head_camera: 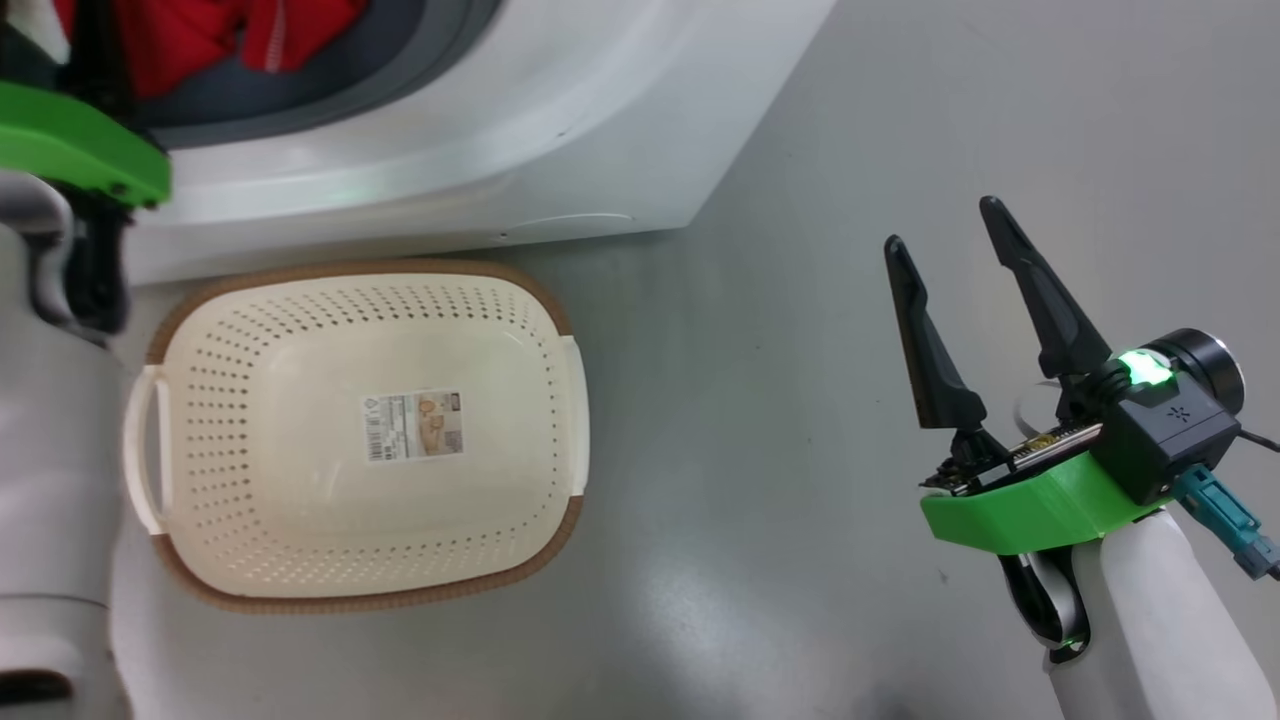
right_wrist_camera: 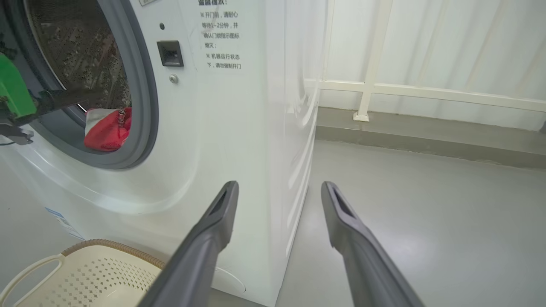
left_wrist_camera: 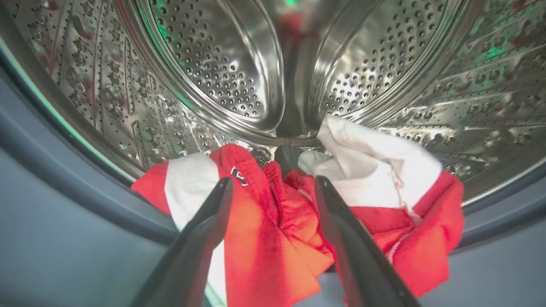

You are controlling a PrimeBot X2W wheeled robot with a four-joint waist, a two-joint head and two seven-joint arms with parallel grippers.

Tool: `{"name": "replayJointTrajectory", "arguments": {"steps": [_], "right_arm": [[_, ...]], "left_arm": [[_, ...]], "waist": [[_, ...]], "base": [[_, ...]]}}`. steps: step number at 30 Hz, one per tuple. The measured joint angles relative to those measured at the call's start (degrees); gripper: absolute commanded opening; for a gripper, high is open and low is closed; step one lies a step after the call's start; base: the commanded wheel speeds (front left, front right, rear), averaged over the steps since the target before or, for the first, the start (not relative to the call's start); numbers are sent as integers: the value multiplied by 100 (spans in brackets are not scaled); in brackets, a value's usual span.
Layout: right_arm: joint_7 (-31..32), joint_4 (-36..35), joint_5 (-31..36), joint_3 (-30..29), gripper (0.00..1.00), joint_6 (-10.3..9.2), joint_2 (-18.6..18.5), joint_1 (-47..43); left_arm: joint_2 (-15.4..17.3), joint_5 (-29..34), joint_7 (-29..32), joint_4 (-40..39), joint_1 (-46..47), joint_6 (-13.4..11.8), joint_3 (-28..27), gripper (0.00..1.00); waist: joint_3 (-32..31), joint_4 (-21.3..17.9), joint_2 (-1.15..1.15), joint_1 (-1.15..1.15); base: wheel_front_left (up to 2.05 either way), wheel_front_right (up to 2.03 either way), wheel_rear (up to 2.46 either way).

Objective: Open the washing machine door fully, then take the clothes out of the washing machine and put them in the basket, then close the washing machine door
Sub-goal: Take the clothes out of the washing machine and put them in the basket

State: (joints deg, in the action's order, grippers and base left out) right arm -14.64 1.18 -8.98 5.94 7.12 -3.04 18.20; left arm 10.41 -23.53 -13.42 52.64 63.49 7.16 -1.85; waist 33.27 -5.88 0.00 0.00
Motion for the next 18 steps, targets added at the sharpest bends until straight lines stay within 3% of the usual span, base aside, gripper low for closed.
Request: {"name": "replayJointTrajectory", "arguments": {"steps": [5, 10, 18], "right_arm": [[0, 34, -87, 52, 100, 0, 0, 18], [0, 57, -186, 88, 100, 0, 1, 93], [0, 85, -265, 275, 100, 1, 2, 135]], "left_arm": [[315, 153, 353, 701, 500, -137, 132, 100], [347, 245, 797, 1200, 887, -313, 246, 100], [511, 619, 1640, 1744, 1386, -849, 634, 100]], "waist": [[115, -146, 0, 0], [231, -236, 0, 0], [379, -337, 0, 0]], "base": [[0, 0, 0], [0, 0, 0], [0, 0, 0]]}}
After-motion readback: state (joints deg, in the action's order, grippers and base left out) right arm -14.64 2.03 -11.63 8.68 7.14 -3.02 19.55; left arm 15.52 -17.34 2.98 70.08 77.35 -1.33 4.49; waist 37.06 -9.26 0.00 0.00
